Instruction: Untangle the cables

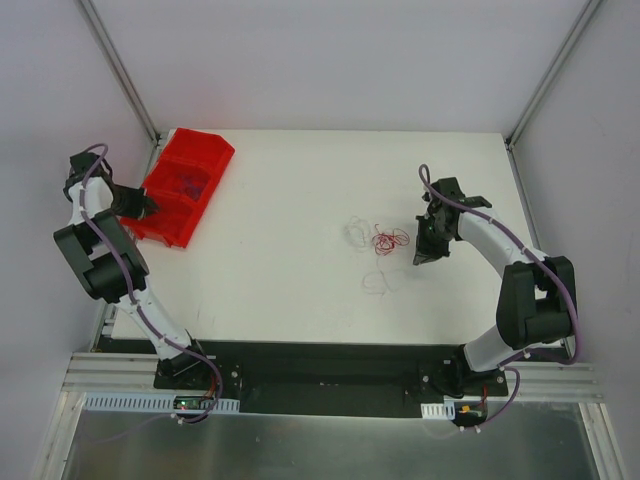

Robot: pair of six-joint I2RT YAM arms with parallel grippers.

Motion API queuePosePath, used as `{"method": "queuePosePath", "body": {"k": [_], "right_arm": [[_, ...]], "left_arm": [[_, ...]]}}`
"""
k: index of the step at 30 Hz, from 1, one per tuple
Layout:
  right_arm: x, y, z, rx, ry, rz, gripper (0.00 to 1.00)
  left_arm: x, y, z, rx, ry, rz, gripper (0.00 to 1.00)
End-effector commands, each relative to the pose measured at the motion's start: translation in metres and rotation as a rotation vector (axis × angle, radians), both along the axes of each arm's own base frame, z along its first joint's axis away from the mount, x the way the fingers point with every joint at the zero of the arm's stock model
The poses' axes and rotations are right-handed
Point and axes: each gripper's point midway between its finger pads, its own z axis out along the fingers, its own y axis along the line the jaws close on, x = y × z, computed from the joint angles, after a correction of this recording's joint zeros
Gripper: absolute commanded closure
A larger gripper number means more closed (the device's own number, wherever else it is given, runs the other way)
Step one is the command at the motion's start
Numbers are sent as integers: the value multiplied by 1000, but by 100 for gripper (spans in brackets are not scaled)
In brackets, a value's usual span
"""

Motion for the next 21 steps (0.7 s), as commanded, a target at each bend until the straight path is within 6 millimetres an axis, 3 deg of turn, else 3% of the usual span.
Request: {"method": "queuePosePath", "body": {"k": [1,11,14,18,21], "right_arm": [[8,3,20,-1,-49,3,99],[8,8,21,-1,-51,23,99],[7,9,21,-2,-51,26,99],[6,12,21,-1,-51,36,100],[7,15,21,0,-56,47,99]], "left_arm": [[-15,15,3,148,-26,-62,100],[-27,19,-18,267,30,-203,98],[-24,17,-15,271,18,-210,79],[-23,15,6,332,-10,-200,41],[-25,6,25,353,-51,-209,32]]}}
